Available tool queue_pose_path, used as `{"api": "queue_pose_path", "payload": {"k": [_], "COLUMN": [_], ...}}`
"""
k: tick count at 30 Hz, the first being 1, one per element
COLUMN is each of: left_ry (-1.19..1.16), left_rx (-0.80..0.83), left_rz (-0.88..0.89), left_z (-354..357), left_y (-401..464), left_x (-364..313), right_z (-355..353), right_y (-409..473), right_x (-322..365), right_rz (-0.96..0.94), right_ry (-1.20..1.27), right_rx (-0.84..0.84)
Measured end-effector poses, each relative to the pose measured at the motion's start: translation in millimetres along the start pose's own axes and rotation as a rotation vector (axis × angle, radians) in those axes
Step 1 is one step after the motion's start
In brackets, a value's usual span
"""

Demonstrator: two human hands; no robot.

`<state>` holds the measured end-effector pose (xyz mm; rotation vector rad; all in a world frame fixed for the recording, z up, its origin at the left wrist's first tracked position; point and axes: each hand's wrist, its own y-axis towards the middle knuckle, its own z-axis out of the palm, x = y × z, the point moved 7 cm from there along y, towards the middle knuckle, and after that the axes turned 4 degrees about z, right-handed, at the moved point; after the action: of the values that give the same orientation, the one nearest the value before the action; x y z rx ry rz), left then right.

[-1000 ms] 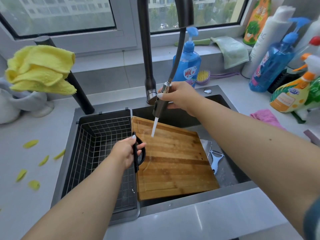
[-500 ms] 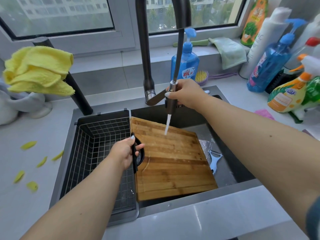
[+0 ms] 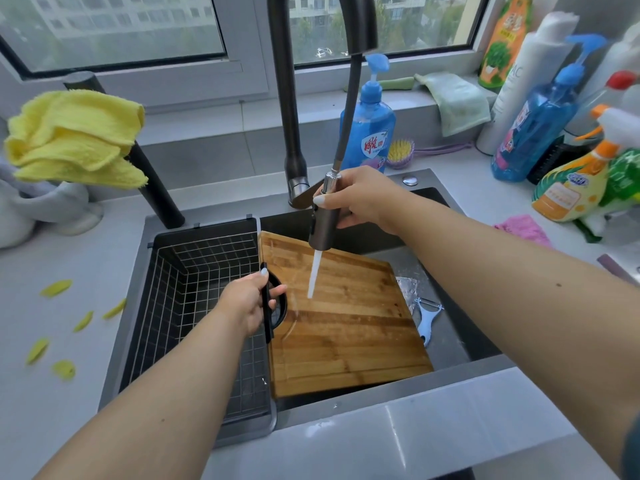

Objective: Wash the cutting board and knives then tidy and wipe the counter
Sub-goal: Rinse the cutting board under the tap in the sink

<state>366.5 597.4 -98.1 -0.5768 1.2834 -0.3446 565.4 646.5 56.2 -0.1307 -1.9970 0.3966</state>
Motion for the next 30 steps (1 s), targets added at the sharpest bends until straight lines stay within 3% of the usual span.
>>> {"api": "queue_pose_path", "payload": {"k": [10,18,20,23,27,30], "left_ry": [0.122,0.389,0.512,0.505,0.392,0.285], "left_rx": [-0.010,-0.090,-0.052,0.071,0.303,0.321], "left_rz": [0.023,0.067,0.151,0.216,0.121,0.107], "left_z": [-2.8,3.0,6.5,20.9,45.4,54.0], "left_y": [4.5,4.9,0.8,-14.2,-27.8,-33.5], "left_x": [-0.5,-16.6,-21.7,-25.5,-17.3,-10.0], "right_z": [-11.3,-45.1,-45.3,-38.6,-31.4,-27.9], "right_y": [-13.1,-12.9,-13.9,-16.2,-15.4,-18.4], "right_x": [-5.2,-10.1,-12.2,-17.2,-22.9,-18.1], "right_rz": [0.068,-0.004,-0.070,-0.203,-0.265,-0.329], "right_ry": [-0.082,-0.358,-0.413,-0.396,-0.243,-0.212], "right_rx": [0.069,-0.068,-0.113,-0.189,-0.237,-0.250]}}
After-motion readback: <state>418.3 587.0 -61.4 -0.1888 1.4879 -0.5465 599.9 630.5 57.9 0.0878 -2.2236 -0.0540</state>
